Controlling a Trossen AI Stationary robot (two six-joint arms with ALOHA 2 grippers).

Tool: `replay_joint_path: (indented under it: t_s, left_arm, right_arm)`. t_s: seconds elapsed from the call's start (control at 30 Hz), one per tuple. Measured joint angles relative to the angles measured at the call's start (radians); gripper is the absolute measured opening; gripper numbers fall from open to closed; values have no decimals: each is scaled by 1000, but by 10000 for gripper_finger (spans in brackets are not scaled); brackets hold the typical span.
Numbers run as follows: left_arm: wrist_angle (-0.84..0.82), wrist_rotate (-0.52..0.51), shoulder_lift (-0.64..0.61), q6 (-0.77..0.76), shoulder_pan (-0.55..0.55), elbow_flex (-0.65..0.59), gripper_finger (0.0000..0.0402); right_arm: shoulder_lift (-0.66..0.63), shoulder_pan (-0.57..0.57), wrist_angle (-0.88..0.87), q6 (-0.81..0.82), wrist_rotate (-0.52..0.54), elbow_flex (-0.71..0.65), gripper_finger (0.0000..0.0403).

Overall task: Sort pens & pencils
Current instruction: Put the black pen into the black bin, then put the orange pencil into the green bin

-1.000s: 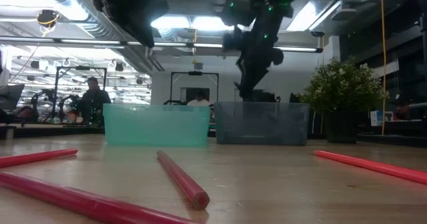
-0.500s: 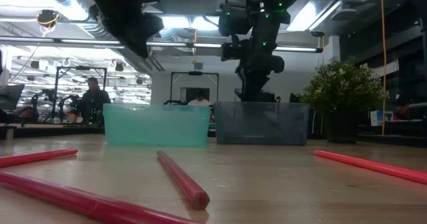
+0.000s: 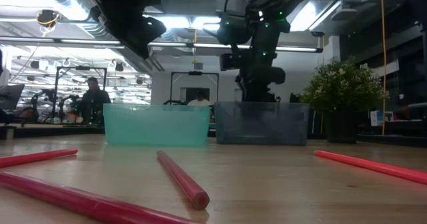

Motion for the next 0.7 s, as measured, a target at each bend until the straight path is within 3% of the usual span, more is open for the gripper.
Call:
replay_joint_path:
  t_s: [0.23, 0.43, 0.7]
  left_arm:
    - [-2, -6, 0, 0, 0, 0, 85]
    - [-2, -6, 0, 0, 0, 0, 85]
    - [-2, -6, 0, 0, 0, 0, 85]
  right_arm:
    - [0, 0, 22, -8, -1, -22, 43]
    - [-1, 0, 61, 14, -3, -46, 73]
    - [-1, 0, 103, -3, -3, -47, 56]
